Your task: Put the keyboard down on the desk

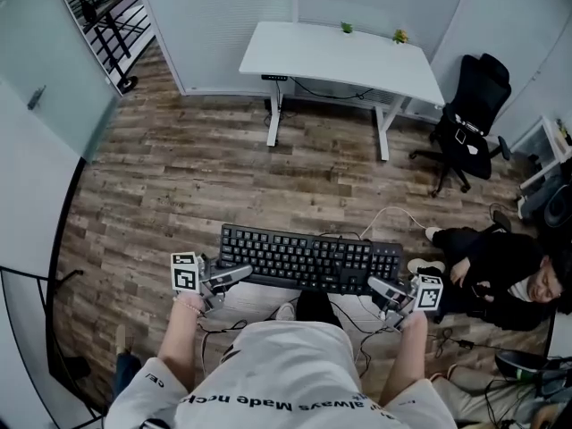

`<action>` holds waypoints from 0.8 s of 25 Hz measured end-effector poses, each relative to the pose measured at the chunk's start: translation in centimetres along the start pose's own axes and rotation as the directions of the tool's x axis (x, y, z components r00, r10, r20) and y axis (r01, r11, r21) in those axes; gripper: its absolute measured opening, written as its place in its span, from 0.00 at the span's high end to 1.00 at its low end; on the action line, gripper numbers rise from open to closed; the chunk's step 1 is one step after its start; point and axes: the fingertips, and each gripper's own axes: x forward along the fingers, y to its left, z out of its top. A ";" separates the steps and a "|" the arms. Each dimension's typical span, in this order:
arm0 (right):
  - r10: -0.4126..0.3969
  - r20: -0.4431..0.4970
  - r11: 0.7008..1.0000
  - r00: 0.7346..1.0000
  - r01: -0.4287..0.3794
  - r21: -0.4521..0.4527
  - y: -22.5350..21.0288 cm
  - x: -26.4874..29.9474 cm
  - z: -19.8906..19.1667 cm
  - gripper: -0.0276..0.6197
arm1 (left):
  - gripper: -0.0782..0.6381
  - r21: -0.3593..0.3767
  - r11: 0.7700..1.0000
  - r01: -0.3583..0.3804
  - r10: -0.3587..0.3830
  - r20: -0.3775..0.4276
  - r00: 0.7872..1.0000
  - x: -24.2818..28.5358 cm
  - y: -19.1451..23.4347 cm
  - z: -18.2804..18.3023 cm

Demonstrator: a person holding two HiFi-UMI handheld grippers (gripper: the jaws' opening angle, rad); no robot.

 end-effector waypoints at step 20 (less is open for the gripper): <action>0.005 0.052 1.000 0.999 -0.005 0.001 -10.9 -3.0 22.5 0.80 | 0.69 0.014 1.000 -0.003 0.004 -0.039 0.999 18.2 11.9 14.3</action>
